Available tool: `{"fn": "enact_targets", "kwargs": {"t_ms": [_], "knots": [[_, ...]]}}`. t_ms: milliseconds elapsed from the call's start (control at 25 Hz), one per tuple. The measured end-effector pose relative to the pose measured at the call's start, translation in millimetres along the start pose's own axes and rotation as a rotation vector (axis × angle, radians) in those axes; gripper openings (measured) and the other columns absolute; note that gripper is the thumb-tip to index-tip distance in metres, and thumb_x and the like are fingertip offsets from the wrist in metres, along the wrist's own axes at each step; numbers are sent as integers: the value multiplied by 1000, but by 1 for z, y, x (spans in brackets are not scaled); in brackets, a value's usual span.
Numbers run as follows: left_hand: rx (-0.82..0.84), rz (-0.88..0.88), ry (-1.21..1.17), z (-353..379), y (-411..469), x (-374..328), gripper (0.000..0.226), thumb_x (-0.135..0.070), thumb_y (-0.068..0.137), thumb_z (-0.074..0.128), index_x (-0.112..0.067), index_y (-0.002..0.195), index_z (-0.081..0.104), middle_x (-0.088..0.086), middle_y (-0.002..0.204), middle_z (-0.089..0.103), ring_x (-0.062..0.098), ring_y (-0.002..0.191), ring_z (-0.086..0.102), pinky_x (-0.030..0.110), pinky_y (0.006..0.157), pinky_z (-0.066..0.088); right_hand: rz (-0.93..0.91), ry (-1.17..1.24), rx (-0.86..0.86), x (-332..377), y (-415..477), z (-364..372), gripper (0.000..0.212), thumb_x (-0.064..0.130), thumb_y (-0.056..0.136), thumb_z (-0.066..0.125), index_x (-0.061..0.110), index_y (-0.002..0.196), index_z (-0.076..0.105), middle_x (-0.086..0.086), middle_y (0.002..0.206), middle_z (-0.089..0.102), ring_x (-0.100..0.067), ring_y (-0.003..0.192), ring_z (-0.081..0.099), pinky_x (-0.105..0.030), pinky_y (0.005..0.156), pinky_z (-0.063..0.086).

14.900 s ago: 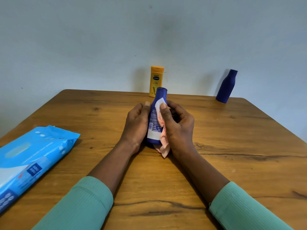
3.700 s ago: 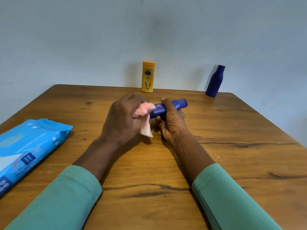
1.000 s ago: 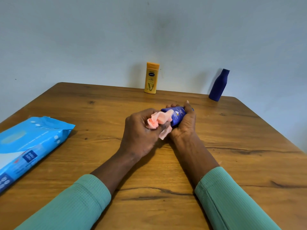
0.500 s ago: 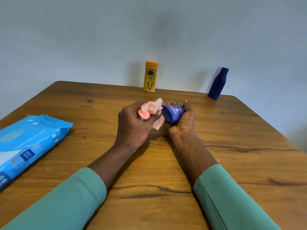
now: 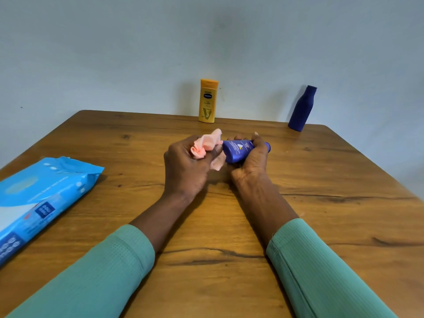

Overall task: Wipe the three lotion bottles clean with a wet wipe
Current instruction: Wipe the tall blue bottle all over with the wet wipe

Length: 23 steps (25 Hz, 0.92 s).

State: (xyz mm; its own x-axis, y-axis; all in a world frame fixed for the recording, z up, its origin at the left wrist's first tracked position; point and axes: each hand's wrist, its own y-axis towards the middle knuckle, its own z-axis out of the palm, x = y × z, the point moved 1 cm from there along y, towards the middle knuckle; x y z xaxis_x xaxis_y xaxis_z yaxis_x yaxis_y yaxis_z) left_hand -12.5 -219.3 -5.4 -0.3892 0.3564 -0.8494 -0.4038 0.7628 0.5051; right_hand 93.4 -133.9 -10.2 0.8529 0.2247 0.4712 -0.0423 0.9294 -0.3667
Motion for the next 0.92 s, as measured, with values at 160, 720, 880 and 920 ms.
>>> {"fn": "enact_targets", "kwargs": {"t_ms": [160,720,880,920], "knots": [[84,57,35,-1,-2,1,28,-22,85,84,-17,112,78,-9,101,77,2,93,71,13,67,54,-16,6,6,2,2,-1,54,37,95,76,9,137,58,-11,92,72,-26,79,71,-44,73,63],[169,169,118,-5,-3,-7,37,-31,82,84,-15,115,77,-5,105,78,4,93,72,17,66,58,0,-77,-34,-1,10,-4,56,41,92,78,7,133,58,-13,91,75,-25,67,74,-40,59,62],[116,150,116,-8,-1,-5,33,-34,84,82,-18,112,77,-8,101,77,4,88,71,18,63,58,-1,-72,-23,-2,11,-4,56,35,93,78,9,137,56,-12,87,74,-24,63,74,-38,57,62],[154,181,136,-7,-2,-6,34,-35,84,82,-17,112,78,-6,101,78,5,89,72,20,63,59,2,-68,-14,-1,10,-3,57,35,93,78,9,138,55,-12,85,73,-24,61,73,-37,56,61]]}}
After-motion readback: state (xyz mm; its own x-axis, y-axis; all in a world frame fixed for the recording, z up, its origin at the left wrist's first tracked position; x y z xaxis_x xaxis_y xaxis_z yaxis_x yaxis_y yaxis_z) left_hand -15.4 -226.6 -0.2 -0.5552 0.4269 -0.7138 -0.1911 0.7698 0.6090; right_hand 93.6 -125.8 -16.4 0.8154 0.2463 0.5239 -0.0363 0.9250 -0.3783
